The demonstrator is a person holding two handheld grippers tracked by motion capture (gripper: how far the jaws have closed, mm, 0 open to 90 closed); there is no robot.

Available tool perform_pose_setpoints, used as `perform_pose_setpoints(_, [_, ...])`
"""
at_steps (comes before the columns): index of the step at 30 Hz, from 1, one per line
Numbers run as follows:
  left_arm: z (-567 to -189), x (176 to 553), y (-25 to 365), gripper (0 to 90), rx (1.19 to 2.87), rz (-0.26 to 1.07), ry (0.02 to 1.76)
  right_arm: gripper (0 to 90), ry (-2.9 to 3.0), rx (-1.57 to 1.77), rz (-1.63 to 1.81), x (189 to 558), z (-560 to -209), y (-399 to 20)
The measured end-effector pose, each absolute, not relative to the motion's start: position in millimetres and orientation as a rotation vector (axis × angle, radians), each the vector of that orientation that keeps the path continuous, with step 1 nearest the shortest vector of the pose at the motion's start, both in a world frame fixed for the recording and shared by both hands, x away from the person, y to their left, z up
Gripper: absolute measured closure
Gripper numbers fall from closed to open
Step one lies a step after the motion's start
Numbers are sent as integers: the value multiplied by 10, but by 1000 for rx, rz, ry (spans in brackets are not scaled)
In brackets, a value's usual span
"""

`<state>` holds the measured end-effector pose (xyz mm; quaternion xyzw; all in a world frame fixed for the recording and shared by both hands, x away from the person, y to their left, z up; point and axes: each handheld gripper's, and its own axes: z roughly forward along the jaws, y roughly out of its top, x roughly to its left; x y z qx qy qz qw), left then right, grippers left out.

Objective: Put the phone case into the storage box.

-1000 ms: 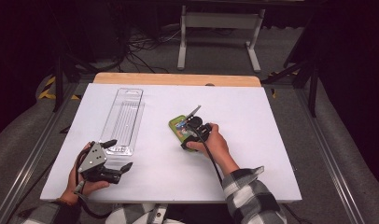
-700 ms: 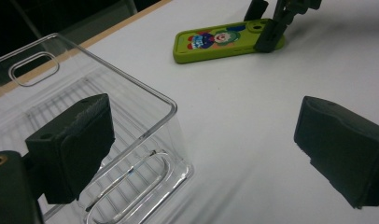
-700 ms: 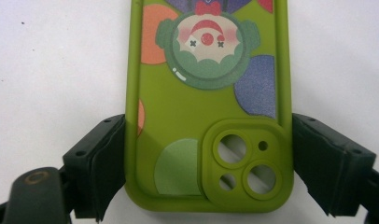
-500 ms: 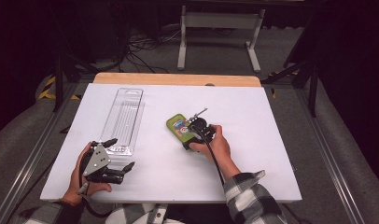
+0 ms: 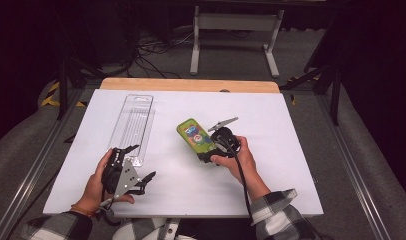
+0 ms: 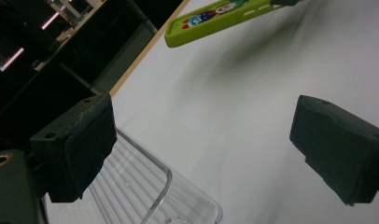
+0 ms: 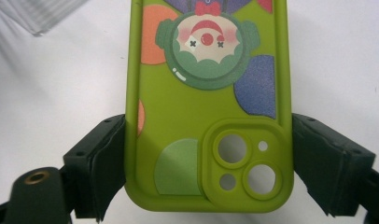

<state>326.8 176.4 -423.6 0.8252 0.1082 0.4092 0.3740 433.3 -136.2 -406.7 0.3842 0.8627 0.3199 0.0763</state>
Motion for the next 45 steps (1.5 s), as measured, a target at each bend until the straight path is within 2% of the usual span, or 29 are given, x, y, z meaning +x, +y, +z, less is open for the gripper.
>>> perform_pose_setpoints(4, [-4219, 3263, 1618, 139, 2129, 1101, 185, 170, 2592, 1115, 1019, 4238, -3959, -1368])
perform_pose_setpoints(13, [-4259, 3291, 1417, 133, 2114, 1280, 100, 169, 2640, 1027, 1058, 4078, -3862, -1280])
perform_pose_setpoints(16, [-4268, 3300, 1384, 133, 2116, 1281, 89, 169, 2653, 1020, 1054, 4054, -3870, -1252])
perform_pose_setpoints(22, [-4301, 3244, 1250, 157, 2138, 1381, -10, 168, 2695, 982, 1065, 3984, -3892, -1139])
perform_pose_setpoints(30, [-4378, 3222, 1103, 281, 2141, 1497, -132, 168, 2716, 978, 1086, 3955, -3903, -1073])
perform_pose_setpoints(32, [-4408, 3218, 1068, 355, 2139, 1525, -143, 168, 2719, 981, 1089, 3955, -3908, -1067])
perform_pose_setpoints(34, [-4429, 3216, 1036, 380, 2143, 1550, -164, 168, 2731, 979, 1087, 3952, -3919, -1055])
perform_pose_setpoints(38, [-4437, 3197, 1001, 525, 2136, 1552, -211, 167, 2738, 978, 1085, 3943, -3931, -1027])
perform_pose_setpoints(45, [-4479, 3165, 922, 623, 2147, 1564, -288, 167, 2746, 968, 1069, 3936, -3941, -995])
